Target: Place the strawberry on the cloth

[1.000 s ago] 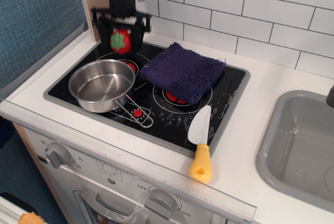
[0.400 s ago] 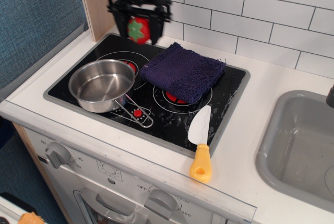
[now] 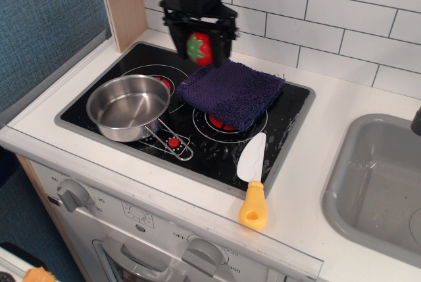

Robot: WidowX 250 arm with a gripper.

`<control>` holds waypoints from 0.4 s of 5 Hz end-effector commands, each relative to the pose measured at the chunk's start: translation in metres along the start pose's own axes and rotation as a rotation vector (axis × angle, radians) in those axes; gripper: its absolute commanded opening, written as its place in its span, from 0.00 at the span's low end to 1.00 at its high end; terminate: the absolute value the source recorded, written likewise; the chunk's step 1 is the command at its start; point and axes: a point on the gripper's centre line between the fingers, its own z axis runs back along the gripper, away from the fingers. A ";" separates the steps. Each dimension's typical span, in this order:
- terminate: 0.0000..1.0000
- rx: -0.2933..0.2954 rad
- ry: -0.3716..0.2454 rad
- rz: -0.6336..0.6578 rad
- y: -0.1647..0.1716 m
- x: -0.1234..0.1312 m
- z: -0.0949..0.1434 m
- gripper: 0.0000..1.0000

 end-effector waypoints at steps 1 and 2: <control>0.00 0.025 -0.021 -0.058 -0.016 -0.001 -0.002 0.00; 0.00 0.037 -0.008 -0.072 -0.015 0.002 -0.014 0.00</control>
